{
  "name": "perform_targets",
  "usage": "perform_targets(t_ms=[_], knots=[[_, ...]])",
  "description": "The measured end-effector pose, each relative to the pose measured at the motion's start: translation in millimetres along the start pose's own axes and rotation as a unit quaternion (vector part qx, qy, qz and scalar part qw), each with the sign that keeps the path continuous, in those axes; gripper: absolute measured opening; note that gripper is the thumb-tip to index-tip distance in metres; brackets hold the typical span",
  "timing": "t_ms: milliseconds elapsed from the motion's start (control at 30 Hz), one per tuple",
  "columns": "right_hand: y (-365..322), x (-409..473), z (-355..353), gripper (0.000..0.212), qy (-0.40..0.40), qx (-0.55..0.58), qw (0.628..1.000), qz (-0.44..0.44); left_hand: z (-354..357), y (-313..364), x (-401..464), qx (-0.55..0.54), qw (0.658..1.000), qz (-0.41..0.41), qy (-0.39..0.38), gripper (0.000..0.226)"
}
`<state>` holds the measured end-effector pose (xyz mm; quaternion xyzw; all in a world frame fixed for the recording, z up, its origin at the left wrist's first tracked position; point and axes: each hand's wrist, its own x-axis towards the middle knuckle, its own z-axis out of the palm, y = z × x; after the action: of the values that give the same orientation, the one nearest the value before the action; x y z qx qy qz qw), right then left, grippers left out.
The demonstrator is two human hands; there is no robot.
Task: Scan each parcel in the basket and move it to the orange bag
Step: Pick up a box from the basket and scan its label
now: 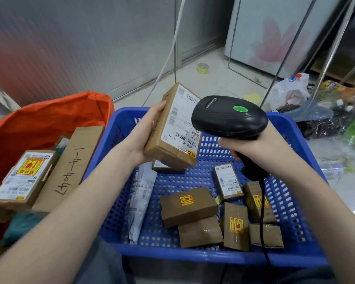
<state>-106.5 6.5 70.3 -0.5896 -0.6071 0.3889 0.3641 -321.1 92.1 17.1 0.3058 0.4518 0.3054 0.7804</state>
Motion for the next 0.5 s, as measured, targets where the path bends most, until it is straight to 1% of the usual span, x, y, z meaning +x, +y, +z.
perform_targets(t_ms=[167, 300, 400, 500], knots=[[-1.6, 2.0, 0.5, 0.022, -0.019, -0.04, 0.999, -0.013, 0.4, 2.3, -1.7, 0.057, 0.998, -0.013, 0.036, 0.043], [-1.6, 3.4, 0.9, 0.023, -0.035, -0.061, 0.997, -0.007, -0.3, 4.9, -4.5, 0.075, 0.996, -0.017, 0.039, 0.044], [-1.3, 3.8, 1.7, 0.021, -0.044, -0.053, 0.998, 0.005, 0.5, 4.8, -6.7, 0.085, 0.995, -0.019, 0.043, 0.044], [0.4, 5.3, 0.3, 0.013, -0.045, -0.017, 0.998, 0.035, 2.0, 5.0, -8.4, 0.101, 0.994, -0.016, 0.048, 0.047]])
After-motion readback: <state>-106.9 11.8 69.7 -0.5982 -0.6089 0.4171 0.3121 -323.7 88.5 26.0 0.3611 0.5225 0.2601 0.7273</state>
